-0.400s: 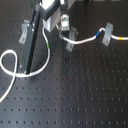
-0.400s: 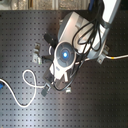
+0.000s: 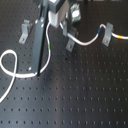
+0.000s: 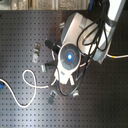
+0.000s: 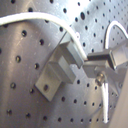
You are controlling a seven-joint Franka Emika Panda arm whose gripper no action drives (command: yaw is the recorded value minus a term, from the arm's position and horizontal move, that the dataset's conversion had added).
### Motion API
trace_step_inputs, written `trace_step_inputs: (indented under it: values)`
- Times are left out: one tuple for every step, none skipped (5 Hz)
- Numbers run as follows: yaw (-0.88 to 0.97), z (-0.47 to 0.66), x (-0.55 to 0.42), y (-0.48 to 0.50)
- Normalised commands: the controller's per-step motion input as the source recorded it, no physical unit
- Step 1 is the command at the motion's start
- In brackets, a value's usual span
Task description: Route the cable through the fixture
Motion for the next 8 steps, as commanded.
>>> trace_step_inputs:
  values:
    - [-0.58,-0.34,0.259,-0.145]
    - [-0.94,-0.01,0.064,-0.105]
    - [0.02,-0.09,-0.652,-0.231]
    - [0.00,0.13,-0.241,-0.025]
    - [0.00,0.26,-0.052,0.021]
    - [0.00,0.27,-0.067,-0.254]
    - [0.00,0.21,-0.143,-0.170]
    - [0.00,0.19,-0.153,-0.089]
